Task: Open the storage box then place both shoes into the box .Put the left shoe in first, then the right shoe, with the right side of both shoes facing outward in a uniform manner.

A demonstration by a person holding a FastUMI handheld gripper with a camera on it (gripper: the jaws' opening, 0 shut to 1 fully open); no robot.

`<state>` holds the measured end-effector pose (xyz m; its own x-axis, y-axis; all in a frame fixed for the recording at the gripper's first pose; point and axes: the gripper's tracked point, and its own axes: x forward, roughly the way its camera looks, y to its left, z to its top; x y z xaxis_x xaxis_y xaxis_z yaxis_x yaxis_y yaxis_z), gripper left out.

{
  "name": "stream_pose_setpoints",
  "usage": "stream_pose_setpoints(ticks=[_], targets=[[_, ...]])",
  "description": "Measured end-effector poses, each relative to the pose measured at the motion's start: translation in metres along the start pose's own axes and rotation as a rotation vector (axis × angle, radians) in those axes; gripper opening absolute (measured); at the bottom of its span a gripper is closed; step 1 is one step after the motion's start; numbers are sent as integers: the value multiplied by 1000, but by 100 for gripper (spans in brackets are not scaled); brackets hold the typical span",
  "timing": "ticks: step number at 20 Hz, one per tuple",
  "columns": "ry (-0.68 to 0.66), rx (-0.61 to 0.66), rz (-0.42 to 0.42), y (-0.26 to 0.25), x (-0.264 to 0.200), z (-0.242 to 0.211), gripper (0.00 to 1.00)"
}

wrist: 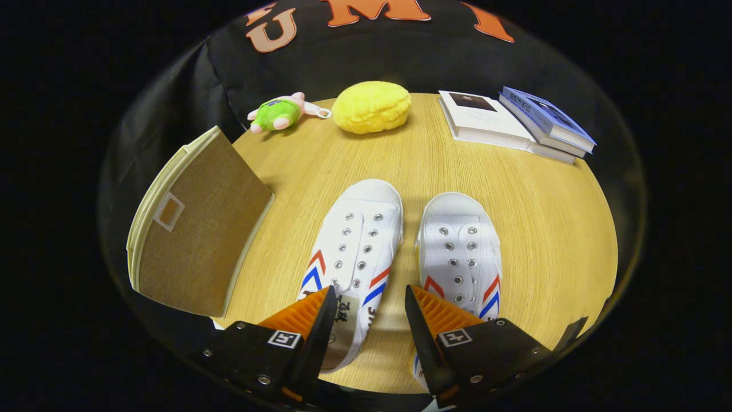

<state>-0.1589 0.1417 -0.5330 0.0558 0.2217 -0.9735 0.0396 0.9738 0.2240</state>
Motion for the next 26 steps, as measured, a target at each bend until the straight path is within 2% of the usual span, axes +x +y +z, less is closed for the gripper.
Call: stream_pose_setpoints(ticks=[2,5,6,9,10,12,17,21,26], targets=[[10,8,11,3,7,-1,61],[21,23,54,14,17,-5,50],[18,36,58,12,18,-4,42],[12,97,94,10,18,-4,31],[16,128,107,9,18,-4,22],[39,187,126,9,19,-5,13],[-10,150,102,15,8,9,5],[-51,157,166,41,-16,28,5],[-135,137,201,69,-54,62,5]])
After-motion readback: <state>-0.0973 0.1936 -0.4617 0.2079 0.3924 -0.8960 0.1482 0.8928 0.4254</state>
